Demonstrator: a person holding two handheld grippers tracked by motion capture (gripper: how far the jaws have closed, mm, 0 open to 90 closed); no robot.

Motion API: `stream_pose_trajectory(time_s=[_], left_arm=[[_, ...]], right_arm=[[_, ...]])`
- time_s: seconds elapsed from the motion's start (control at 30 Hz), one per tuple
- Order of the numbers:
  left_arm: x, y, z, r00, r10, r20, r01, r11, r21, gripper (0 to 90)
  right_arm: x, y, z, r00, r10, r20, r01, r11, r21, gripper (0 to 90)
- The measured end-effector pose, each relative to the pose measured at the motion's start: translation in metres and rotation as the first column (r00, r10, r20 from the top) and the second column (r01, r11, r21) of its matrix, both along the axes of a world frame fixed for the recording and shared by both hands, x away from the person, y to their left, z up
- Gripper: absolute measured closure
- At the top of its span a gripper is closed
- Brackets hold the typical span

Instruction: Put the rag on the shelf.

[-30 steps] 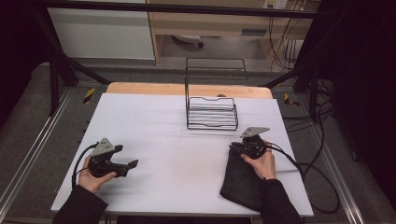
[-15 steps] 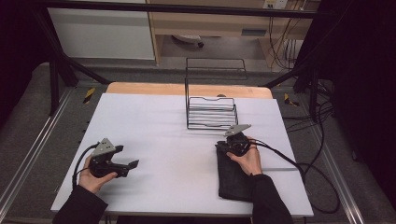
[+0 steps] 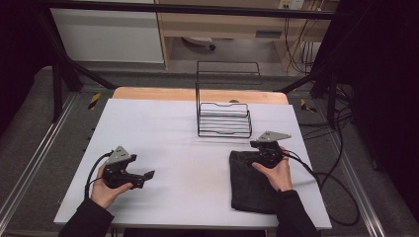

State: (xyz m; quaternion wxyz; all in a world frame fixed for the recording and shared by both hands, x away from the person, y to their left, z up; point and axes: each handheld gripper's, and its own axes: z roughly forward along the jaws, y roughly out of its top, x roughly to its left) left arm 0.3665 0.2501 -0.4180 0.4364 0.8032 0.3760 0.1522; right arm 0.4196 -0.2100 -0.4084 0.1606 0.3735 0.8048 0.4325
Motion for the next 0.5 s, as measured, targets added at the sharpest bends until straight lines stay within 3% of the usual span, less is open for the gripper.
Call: stream_pose_trajectory(time_s=[0.1,0.17,0.27,0.43,0.47,0.5], left_arm=[[-0.001,-0.012,0.003,0.9999,-0.015,-0.005,0.015,0.9998,-0.013,3.6],[-0.004,-0.036,0.006,0.9993,-0.036,-0.01,0.036,0.9993,0.007,3.7],[-0.008,-0.058,0.007,0.9974,-0.07,-0.017,0.07,0.9973,0.021,3.7],[-0.014,-0.101,0.006,0.9906,-0.133,-0.031,0.134,0.9904,0.032,6.7],[-0.014,-0.101,0.006,0.9906,-0.133,-0.031,0.134,0.9904,0.032,8.0],[-0.014,-0.12,0.006,0.9887,-0.144,-0.042,0.145,0.989,0.028,9.9]], right_arm=[[-0.008,-0.009,-0.002,0.9996,-0.025,-0.012,0.026,1.0,0.009,18.5],[-0.018,-0.02,-0.007,0.9983,-0.053,-0.023,0.053,0.998,0.014,14.7],[-0.028,-0.031,-0.014,0.9956,-0.086,-0.037,0.086,0.996,0.005,12.2],[-0.041,-0.042,-0.021,0.9885,-0.141,-0.054,0.139,0.99,-0.036,12.6],[-0.043,-0.044,-0.022,0.9877,-0.146,-0.056,0.144,0.989,-0.037,13.7],[-0.046,-0.046,-0.024,0.9877,-0.146,-0.055,0.144,0.989,-0.041,14.3]])
